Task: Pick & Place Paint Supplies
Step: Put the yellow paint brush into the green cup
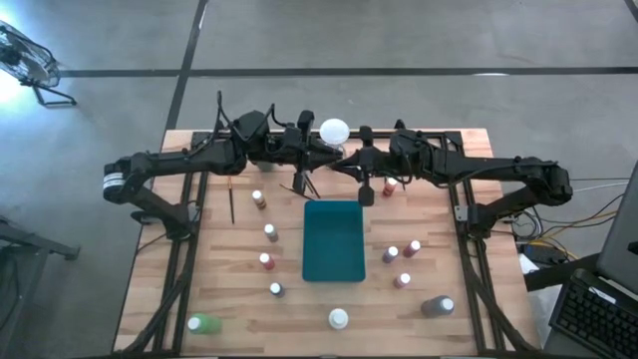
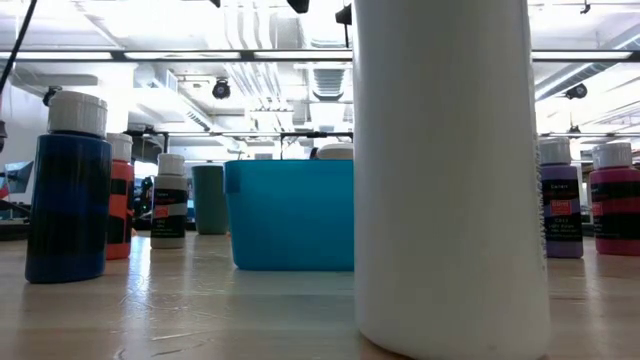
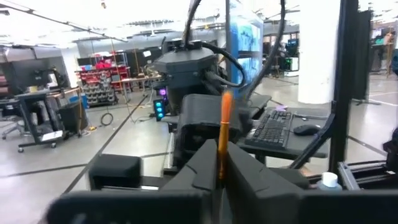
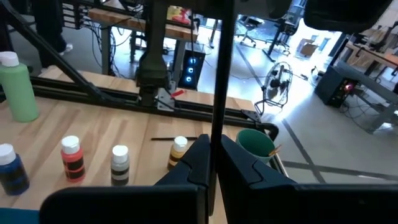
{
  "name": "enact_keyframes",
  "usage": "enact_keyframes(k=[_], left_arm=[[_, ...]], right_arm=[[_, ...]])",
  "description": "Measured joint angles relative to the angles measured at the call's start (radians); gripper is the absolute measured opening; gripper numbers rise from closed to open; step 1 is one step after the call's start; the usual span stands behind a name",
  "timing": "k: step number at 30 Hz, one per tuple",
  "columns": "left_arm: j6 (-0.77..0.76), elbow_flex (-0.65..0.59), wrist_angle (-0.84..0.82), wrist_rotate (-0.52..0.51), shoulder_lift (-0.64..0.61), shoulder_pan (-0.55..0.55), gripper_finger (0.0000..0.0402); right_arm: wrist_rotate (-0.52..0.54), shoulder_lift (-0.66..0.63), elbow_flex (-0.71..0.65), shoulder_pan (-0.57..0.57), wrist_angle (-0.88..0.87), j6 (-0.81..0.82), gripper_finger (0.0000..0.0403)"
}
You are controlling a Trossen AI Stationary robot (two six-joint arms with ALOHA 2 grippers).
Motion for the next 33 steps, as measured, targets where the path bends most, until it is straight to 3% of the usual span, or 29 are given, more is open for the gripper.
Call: enact_keyframes(k=[13,25,33], left_arm=[[-0.031,0.000,-0.002,-0.002,-0.001,0.001,0.0013],[-0.040,0.000,-0.037,0.006,-0.012,0.001,0.0013],[-0.020,0.000,-0.098,-0.021,-0.049,0.003,0.0013]], right_arm=[[0.001,0.000,0.000,0.001,0.001,0.010,0.0020],[0.004,-0.054,0.000,0.001,-0.007,0.038,0.0114],[0.024,-0.123,0.000,0.001,-0.165,0.047,0.0167]])
